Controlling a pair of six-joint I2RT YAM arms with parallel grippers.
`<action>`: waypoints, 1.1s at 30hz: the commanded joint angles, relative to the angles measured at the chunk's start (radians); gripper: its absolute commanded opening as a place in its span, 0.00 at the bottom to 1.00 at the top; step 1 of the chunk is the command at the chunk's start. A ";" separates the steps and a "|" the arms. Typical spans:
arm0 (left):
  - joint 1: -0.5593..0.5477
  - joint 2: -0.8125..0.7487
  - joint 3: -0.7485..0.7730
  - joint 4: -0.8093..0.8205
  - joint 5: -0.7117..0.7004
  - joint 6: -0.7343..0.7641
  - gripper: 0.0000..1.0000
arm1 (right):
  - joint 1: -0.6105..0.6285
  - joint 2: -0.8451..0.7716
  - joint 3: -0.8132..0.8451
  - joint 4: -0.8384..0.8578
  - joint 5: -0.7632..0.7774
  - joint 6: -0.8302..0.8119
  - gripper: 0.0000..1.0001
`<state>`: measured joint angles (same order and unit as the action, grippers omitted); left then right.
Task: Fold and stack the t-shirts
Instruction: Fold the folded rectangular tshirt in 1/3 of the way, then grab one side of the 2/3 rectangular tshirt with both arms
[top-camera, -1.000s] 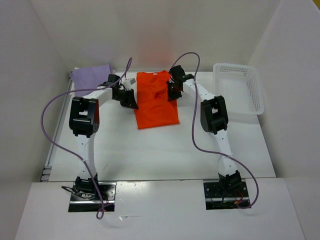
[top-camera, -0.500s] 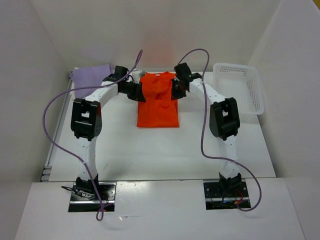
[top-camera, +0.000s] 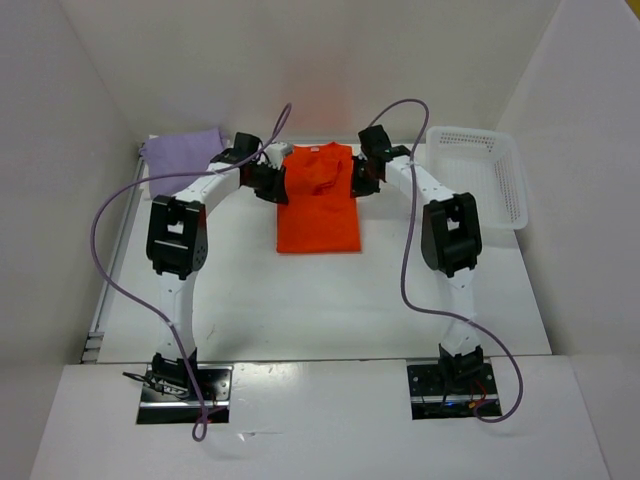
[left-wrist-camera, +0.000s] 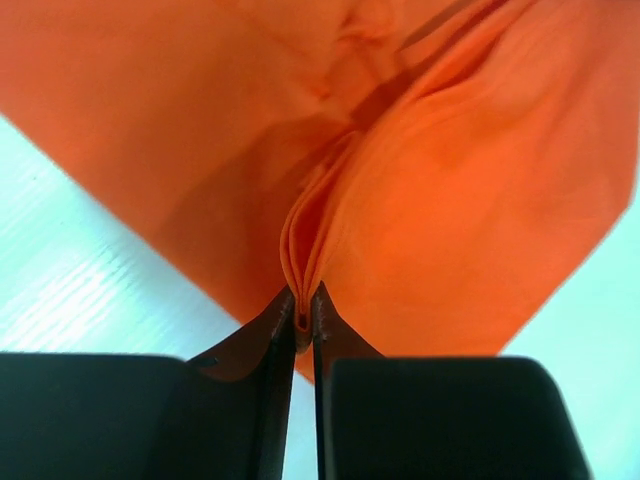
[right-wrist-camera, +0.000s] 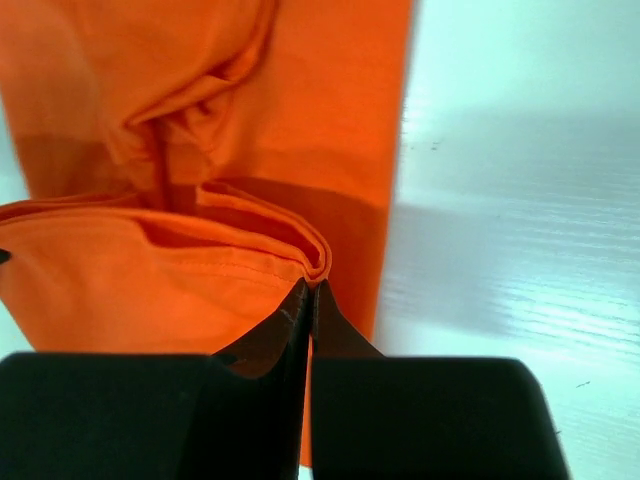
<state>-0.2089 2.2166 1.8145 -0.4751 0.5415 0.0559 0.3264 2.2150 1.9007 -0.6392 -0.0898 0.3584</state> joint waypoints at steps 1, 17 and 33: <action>0.005 0.040 0.042 0.003 -0.063 0.027 0.17 | -0.016 0.040 0.041 0.009 0.005 0.002 0.00; 0.014 -0.170 -0.077 0.013 -0.235 0.120 0.81 | -0.027 -0.113 -0.143 -0.014 0.006 -0.007 0.66; -0.015 -0.236 -0.452 -0.025 -0.014 0.030 0.83 | 0.000 -0.302 -0.603 0.142 -0.165 0.091 0.55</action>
<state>-0.2131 1.9705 1.3521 -0.5373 0.4896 0.1127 0.3122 1.9358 1.3064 -0.5709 -0.2199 0.4301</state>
